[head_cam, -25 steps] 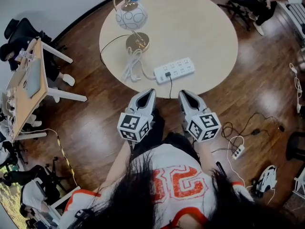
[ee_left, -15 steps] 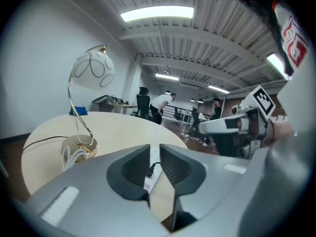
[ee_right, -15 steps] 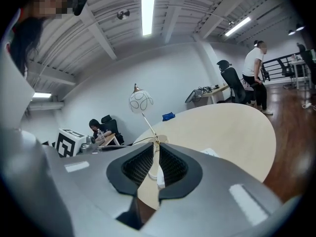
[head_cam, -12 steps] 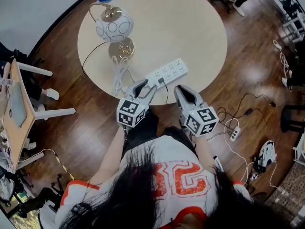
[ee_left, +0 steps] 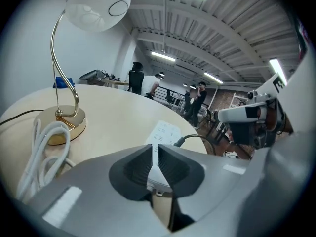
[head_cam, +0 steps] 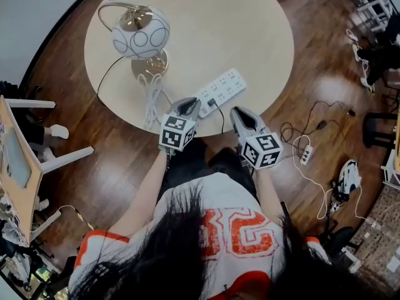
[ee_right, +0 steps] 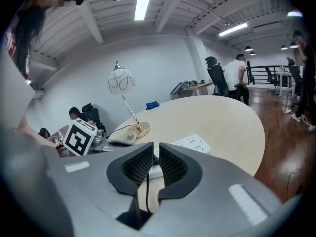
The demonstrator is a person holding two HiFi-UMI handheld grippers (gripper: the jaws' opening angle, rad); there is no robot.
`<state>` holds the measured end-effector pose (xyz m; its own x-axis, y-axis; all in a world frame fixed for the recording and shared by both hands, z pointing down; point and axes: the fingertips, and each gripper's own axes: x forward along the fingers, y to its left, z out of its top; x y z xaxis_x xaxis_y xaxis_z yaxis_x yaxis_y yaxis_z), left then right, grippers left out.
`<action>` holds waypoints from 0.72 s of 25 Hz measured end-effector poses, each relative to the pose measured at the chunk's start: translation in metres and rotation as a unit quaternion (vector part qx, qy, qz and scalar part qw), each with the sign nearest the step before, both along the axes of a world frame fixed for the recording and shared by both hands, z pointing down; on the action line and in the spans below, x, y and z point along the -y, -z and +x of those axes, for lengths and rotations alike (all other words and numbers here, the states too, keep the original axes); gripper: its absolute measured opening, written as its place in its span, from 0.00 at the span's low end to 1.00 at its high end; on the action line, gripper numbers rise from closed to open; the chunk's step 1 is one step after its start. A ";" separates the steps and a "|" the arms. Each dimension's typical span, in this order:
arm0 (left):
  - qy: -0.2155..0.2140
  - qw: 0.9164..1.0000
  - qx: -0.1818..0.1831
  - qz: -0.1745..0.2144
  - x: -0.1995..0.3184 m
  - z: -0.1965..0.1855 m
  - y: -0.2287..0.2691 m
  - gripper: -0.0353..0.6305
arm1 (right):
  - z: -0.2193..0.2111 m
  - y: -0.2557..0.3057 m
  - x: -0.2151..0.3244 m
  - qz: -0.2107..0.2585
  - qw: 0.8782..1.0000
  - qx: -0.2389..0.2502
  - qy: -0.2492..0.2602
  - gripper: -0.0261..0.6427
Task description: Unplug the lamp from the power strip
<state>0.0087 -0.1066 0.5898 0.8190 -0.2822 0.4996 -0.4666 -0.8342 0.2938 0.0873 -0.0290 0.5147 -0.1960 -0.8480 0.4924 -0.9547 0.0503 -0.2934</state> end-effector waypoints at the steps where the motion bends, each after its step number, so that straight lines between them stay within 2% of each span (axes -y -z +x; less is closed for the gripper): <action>1: -0.005 1.000 0.004 0.001 0.000 0.001 -0.001 0.10 | 0.000 -0.006 0.001 -0.006 1.000 -0.004 0.003 0.09; 6: -0.024 1.000 0.014 0.002 -0.003 0.008 -0.003 0.05 | 0.002 -0.029 0.011 -0.016 0.998 -0.035 0.042 0.09; 13: -0.028 0.999 0.047 -0.001 -0.007 0.010 -0.015 0.05 | 0.005 -0.049 0.024 -0.014 0.991 -0.064 0.117 0.12; 15: -0.025 0.998 0.056 -0.004 -0.007 0.009 -0.018 0.05 | 0.001 -0.053 0.026 -0.017 0.982 -0.096 0.160 0.13; 18: -0.025 0.997 0.071 0.000 -0.006 0.009 -0.020 0.05 | -0.011 -0.060 0.027 -0.020 0.960 -0.139 0.242 0.15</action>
